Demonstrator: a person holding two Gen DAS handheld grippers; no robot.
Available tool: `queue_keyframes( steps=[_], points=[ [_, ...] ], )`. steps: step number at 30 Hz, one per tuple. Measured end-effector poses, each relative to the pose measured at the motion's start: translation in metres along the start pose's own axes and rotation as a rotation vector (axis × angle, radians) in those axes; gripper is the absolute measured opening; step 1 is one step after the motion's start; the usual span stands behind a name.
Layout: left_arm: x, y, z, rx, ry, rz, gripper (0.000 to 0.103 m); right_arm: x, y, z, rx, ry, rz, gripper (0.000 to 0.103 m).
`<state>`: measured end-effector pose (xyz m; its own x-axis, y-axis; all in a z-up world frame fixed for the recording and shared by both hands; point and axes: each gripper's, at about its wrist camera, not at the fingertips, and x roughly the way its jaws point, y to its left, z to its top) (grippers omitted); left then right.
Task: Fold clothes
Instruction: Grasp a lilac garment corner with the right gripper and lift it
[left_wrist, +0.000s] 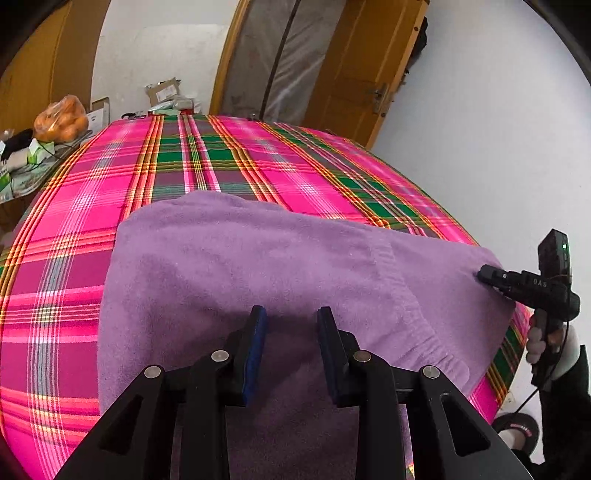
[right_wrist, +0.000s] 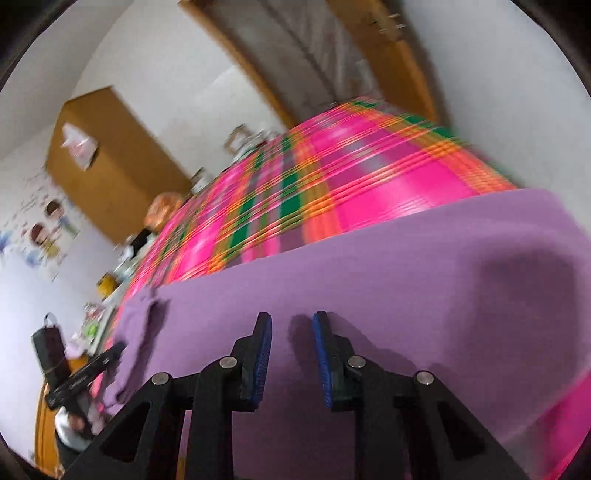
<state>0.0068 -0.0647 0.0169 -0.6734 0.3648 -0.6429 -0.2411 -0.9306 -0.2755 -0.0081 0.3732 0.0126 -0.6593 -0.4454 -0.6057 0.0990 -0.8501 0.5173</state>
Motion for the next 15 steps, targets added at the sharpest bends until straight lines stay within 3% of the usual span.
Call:
queue_keyframes(
  steps=[10, 13, 15],
  points=[
    [0.001, 0.001, -0.001, -0.007, -0.001, -0.002, 0.029, -0.074, -0.107, 0.022, 0.279, -0.188, -0.283, 0.024],
    [0.001, 0.002, -0.001, -0.012, -0.001, -0.007, 0.029, -0.098, -0.136, 0.02, 0.405, -0.239, -0.335, 0.04],
    [0.002, 0.002, 0.0, -0.016, -0.001, -0.009, 0.029, -0.109, -0.152, 0.015, 0.482, -0.26, -0.306, 0.045]
  ],
)
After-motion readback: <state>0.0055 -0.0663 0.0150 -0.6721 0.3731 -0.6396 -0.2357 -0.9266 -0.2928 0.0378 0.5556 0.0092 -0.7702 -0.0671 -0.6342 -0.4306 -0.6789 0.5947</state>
